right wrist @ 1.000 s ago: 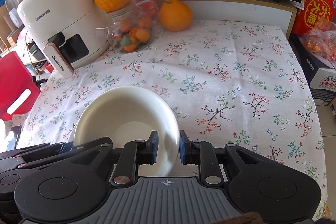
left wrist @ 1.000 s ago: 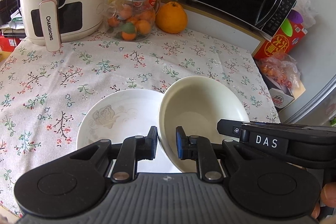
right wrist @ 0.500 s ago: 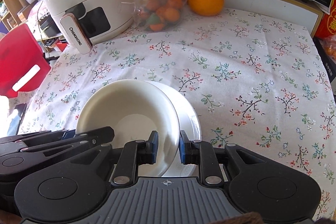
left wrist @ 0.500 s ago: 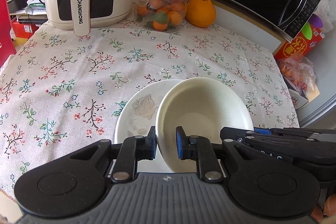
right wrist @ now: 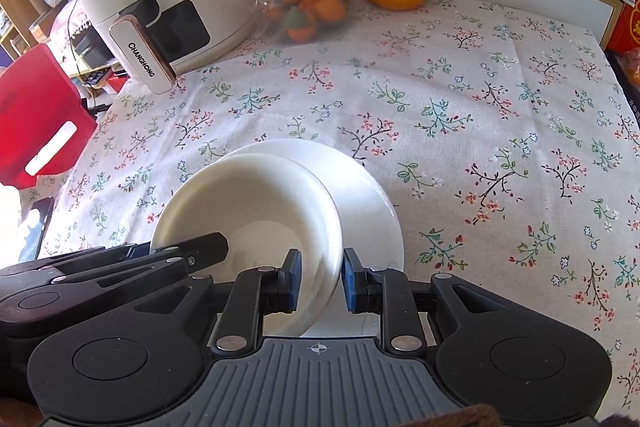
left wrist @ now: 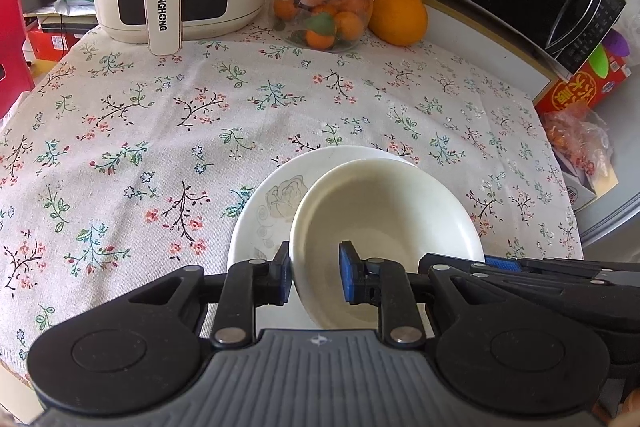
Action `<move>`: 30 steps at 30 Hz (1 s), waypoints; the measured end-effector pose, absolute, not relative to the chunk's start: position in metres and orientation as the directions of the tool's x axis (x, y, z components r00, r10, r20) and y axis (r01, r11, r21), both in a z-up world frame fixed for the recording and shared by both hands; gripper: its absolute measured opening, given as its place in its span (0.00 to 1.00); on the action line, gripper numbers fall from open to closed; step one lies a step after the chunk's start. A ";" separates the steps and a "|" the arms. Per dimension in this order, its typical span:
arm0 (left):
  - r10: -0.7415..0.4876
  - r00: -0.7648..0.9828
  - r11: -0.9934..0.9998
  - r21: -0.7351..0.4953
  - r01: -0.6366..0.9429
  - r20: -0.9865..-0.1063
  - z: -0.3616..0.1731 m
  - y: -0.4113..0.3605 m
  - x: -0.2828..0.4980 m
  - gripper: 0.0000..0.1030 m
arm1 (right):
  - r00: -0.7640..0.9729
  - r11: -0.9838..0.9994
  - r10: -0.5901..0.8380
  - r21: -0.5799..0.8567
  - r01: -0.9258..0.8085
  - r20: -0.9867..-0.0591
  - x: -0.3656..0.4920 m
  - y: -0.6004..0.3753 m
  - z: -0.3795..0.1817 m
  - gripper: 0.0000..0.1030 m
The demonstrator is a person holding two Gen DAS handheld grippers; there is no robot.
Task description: Organize plates and bowls
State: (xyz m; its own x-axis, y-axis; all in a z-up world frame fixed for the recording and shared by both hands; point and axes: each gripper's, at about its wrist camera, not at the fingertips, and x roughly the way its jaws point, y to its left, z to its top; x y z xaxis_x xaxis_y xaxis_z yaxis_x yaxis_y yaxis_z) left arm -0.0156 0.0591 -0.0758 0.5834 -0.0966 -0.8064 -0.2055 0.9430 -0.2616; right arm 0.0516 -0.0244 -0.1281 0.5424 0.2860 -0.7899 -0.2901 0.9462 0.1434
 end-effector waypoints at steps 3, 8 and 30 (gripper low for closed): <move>-0.110 0.587 0.942 -0.273 -0.197 -0.802 -0.075 0.062 -0.018 0.30 | 0.556 0.948 0.294 0.162 -0.275 -0.778 0.048 -0.031 -0.123 0.22; -0.067 0.640 0.941 -0.262 -0.215 -0.766 -0.052 0.073 -0.037 0.43 | 0.654 0.954 0.289 0.154 -0.256 -0.699 0.019 -0.050 -0.102 0.22; 0.030 0.684 0.989 -0.076 -0.125 -0.729 -0.021 0.046 -0.140 1.00 | 0.720 0.946 0.297 0.092 -0.311 -0.627 -0.116 -0.074 -0.102 0.95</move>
State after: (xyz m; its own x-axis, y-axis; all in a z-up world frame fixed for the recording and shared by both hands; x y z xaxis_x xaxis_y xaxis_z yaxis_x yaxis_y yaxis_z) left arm -0.1400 0.0463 -0.0205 0.6839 0.0303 -0.7290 -0.1252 0.9892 -0.0764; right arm -0.1162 -0.0740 -0.1018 0.7205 0.2973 -0.6265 -0.3107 0.9461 0.0916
